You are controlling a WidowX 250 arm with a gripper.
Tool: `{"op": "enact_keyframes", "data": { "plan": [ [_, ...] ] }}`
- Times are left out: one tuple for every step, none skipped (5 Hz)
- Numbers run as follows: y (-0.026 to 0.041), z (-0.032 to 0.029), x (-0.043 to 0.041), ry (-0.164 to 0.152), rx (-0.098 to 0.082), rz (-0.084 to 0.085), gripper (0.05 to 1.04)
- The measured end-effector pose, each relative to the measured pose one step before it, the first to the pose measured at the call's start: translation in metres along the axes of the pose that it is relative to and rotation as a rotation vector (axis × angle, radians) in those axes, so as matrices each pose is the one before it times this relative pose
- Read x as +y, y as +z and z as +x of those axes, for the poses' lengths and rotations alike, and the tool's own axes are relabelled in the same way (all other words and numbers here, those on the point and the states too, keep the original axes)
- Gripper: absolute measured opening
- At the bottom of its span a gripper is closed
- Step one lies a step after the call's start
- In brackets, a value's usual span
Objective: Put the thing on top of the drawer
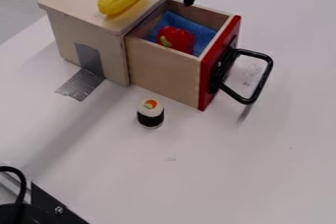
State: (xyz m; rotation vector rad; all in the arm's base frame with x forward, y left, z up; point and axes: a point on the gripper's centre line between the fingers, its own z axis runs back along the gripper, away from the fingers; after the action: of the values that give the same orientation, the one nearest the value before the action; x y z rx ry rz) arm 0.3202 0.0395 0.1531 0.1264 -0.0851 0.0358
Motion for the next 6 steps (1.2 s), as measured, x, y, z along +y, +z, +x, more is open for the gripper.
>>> {"op": "enact_keyframes", "data": {
  "plan": [
    [-0.00878, -0.00265, -0.00140, -0.0033, 0.0304, -0.0025, 1.000],
    [-0.01686, -0.03817, -0.01481, -0.0212, 0.0475, -0.0908, 1.000],
    [-0.00018, -0.03231, -0.00611, -0.0145, -0.0267, -0.0343, 1.000],
    [-0.01412, -0.02875, -0.00351, -0.0349, 0.0073, -0.0173, 1.000],
    [-0.02259, -0.01416, 0.00782, 0.0000, -0.0180, 0.0573, 1.000],
    [-0.02328, 0.00216, 0.00472, 0.0158, -0.0419, 0.0360, 1.000]
  ]
}}
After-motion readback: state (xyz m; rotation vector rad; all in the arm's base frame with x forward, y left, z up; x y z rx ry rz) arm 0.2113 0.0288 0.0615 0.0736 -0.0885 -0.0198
